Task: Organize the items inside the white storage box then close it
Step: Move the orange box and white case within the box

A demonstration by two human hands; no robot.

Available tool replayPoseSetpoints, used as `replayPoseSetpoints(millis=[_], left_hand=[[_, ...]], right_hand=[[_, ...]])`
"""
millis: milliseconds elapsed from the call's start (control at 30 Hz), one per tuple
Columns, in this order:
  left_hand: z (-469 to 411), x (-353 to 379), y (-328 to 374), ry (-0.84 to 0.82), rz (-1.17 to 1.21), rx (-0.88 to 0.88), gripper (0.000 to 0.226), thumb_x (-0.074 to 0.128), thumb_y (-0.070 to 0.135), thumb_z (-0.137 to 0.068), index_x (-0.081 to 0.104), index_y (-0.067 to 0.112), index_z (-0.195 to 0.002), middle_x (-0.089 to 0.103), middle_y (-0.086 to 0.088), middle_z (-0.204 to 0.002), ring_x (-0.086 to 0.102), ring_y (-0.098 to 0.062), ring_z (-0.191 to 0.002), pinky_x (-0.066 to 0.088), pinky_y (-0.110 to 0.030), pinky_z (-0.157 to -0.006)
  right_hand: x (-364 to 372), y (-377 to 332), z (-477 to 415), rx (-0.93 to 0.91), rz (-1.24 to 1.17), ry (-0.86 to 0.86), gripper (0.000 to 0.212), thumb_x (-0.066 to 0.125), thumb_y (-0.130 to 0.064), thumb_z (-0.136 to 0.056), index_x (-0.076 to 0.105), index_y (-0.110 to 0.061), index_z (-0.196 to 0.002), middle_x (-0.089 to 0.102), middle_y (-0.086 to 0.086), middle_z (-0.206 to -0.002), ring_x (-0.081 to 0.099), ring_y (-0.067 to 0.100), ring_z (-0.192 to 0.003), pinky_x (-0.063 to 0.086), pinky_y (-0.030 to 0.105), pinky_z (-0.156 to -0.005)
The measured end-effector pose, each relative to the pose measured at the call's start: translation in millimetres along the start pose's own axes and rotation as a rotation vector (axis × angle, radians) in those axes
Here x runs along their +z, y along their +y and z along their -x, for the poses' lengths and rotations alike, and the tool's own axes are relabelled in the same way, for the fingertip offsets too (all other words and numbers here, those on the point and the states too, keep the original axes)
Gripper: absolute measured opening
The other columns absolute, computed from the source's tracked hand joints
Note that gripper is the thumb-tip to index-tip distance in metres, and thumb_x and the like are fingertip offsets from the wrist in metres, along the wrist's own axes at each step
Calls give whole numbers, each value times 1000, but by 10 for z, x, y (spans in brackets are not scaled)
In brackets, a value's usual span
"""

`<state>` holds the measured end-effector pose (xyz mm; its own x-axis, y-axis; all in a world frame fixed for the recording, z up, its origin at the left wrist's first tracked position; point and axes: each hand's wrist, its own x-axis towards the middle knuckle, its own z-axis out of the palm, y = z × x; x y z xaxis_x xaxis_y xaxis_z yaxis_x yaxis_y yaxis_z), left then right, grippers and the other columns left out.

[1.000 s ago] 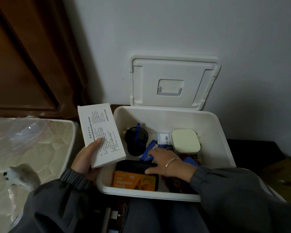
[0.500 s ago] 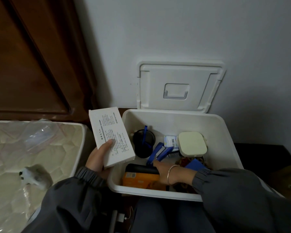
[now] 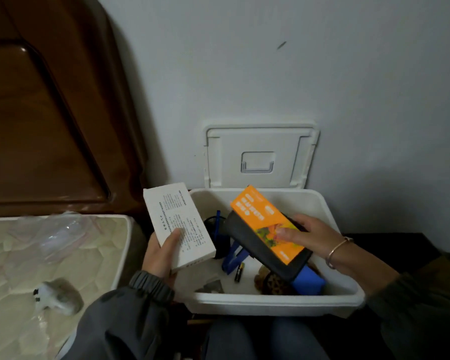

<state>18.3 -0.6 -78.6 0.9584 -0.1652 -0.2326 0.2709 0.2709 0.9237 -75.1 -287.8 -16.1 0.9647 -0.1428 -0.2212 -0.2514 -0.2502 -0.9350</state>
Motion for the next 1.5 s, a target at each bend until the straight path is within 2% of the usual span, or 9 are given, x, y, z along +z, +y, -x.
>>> replayPoseSetpoints(millis=[167,333,500,700,800,967,1300,1400,1500], left_hand=[[291,435,-1,-132,34,1,39,46,7,-94,47,10,-133,62,-17,-125,61,-35,-109,51,-49,-90],[520,654,-26,-132,151,-69,37,42,11,-97,47,9,-133,59,-21,-127,55,-41,-116,41,-57,-100],[653,645,14,-210,162,-160,51,50,35,-88,49,13,-134,60,-19,-127,56,-39,-117,38,-57,-104],[712,606,-1,-289,137,-166,47,59,26,-84,55,10,-128,65,-18,-120,62,-35,-111,48,-50,-96],[720,596,15,-270,136,-137,45,59,18,-81,56,5,-125,65,-22,-116,62,-39,-108,46,-53,-96],[703,541,83,-340,60,-105,47,54,33,-87,54,10,-129,63,-19,-122,60,-36,-114,45,-51,-99],[462,485,270,-260,-42,-311,67,76,32,-62,57,12,-123,71,-13,-108,68,-31,-98,56,-38,-76],[342,508,287,-139,-45,-241,76,80,27,-55,55,10,-125,70,-15,-109,67,-31,-98,54,-43,-82],[217,505,359,-123,-47,-172,74,85,28,-50,57,16,-118,73,-10,-102,70,-27,-92,58,-39,-72]], right_hand=[[321,-96,129,-58,-52,221,60,73,-60,-53,68,-12,-88,74,6,-86,70,21,-80,53,37,-73],[610,-211,169,-43,47,359,63,70,-69,-58,64,-10,-78,70,5,-78,66,19,-72,46,31,-62],[842,-214,256,21,-109,353,52,58,-67,-73,62,-21,-97,68,-6,-92,62,7,-82,43,22,-62],[968,-243,301,-15,-66,230,26,42,-57,-89,49,-42,-109,62,-7,-106,60,14,-97,47,34,-86],[971,-275,334,-75,-37,127,17,41,-44,-96,49,-45,-110,61,-8,-108,59,10,-99,47,26,-83],[948,-278,422,-71,-178,-78,29,45,-36,-97,39,-61,-110,56,-15,-122,56,7,-111,47,25,-93],[991,-241,264,-51,-240,-138,25,57,-29,-91,50,-52,-99,61,-26,-99,64,-10,-84,50,8,-66],[1108,-231,103,-47,-209,-143,22,51,-36,-94,49,-51,-110,63,-19,-107,62,-2,-95,49,14,-77],[1151,-242,-61,-40,-222,-200,25,44,-44,-96,42,-67,-105,53,-36,-107,55,-15,-95,43,10,-82]])
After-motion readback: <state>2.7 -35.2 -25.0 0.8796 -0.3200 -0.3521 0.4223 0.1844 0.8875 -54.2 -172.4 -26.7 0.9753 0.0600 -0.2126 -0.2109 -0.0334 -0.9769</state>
